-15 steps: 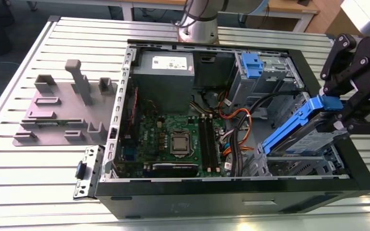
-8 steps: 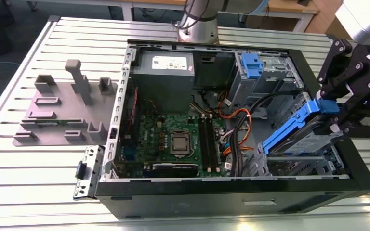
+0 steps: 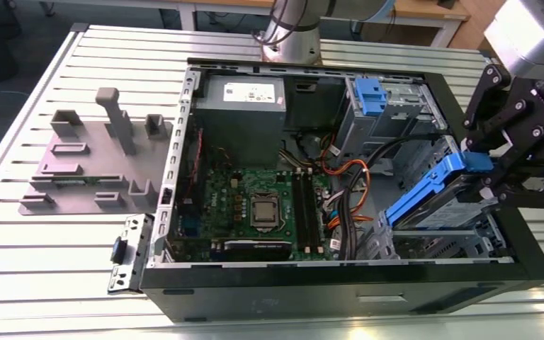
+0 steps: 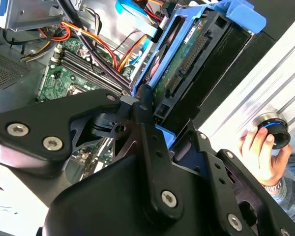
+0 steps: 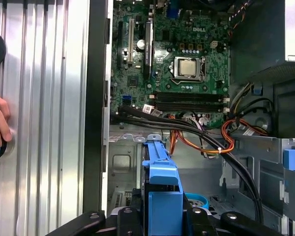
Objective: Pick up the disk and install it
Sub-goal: 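Insert the disk into the insertion slot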
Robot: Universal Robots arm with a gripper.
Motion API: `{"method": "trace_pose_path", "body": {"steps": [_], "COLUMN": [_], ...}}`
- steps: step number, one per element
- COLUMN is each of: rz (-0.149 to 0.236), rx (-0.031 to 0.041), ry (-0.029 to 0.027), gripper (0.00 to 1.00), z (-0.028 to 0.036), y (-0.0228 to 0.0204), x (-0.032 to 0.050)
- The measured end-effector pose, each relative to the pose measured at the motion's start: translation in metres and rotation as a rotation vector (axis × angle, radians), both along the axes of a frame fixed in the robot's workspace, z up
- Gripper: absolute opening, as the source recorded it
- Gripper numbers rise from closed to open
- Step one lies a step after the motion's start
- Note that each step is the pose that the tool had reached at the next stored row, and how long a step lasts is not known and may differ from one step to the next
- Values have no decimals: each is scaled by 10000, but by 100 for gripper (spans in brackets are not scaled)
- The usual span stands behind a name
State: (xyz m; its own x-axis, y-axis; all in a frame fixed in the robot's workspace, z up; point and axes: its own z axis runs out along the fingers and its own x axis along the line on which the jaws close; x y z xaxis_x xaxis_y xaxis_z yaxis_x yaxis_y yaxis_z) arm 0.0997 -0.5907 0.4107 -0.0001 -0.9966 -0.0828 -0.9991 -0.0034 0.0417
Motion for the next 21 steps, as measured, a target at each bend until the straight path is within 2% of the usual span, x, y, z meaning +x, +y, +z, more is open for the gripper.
{"method": "trace_pose_path", "body": {"steps": [10,21], "rz": [0,0], "rx": [1,-1], "ry": [0,0], "gripper": [36,36], "z": [-82,-119], "y": [0,-1], "x": [0,0]}}
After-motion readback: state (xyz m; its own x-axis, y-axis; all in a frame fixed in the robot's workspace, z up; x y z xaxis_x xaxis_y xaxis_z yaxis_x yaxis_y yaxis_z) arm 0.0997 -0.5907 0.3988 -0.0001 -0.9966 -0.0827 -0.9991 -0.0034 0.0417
